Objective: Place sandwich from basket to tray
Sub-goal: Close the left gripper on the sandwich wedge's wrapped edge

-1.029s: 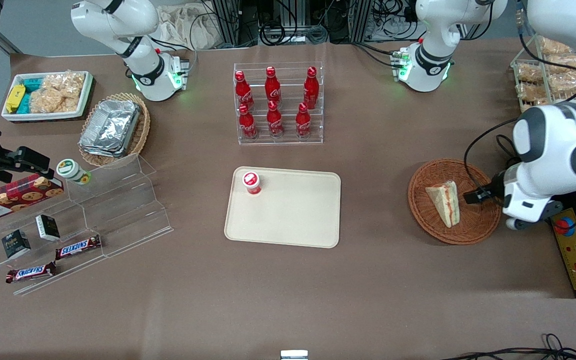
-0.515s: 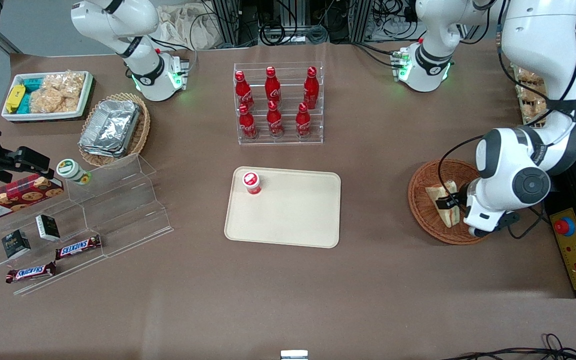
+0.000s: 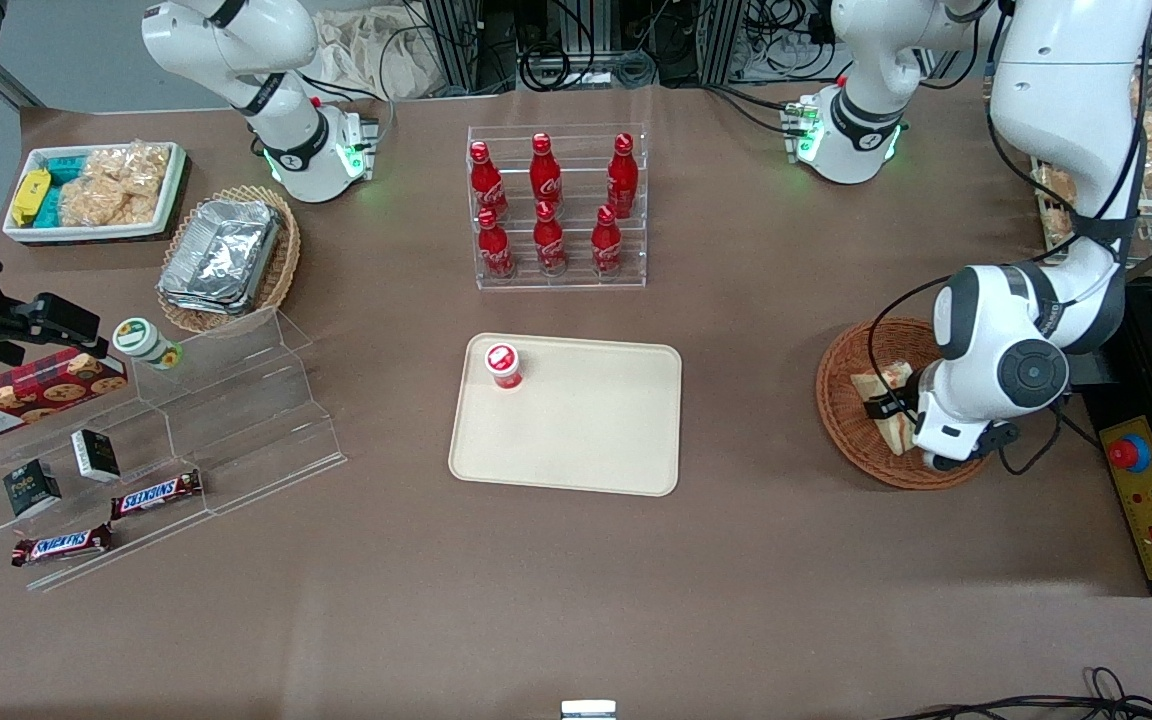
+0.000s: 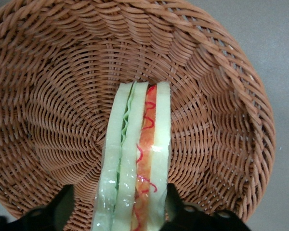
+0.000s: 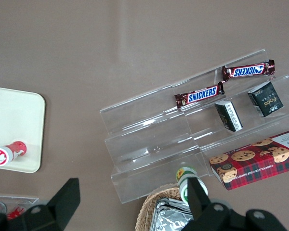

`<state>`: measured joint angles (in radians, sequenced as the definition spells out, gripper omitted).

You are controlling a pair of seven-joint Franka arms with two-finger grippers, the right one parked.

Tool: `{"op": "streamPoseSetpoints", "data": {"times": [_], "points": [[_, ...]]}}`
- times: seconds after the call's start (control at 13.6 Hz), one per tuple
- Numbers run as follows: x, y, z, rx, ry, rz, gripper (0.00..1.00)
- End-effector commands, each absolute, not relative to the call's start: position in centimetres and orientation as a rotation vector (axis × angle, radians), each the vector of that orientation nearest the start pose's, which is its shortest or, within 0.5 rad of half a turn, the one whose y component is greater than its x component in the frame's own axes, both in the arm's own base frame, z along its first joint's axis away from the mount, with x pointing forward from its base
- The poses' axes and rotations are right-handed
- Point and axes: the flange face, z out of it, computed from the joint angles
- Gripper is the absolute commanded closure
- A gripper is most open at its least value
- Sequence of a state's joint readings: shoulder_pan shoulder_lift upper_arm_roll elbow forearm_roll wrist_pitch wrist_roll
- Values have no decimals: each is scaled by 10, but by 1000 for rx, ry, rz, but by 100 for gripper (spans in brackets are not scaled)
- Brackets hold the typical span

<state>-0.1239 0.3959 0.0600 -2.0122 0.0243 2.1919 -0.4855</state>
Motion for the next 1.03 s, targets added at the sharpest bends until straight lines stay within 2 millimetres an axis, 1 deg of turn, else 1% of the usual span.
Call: {"op": "streamPoseSetpoints", "data": {"times": [0.0, 0.07, 0.15, 0.22, 0.29, 0.44, 0.51, 0.66, 0.74, 0.81, 0.96], "points": [[579, -38, 248, -2946, -653, 252, 59], [580, -37, 253, -2944, -672, 243, 68], [582, -39, 258, -2947, -677, 232, 73], [585, -39, 268, -2952, -681, 218, 75], [589, -39, 285, -2951, -679, 222, 75], [600, -42, 332, -2959, -656, 225, 78], [603, -50, 359, -2964, -639, 225, 78], [606, -54, 407, -2974, -585, 243, 79], [605, -57, 431, -2977, -565, 263, 79], [602, -67, 458, -2982, -525, 277, 79], [595, -83, 501, -2984, -474, 311, 79]]}}
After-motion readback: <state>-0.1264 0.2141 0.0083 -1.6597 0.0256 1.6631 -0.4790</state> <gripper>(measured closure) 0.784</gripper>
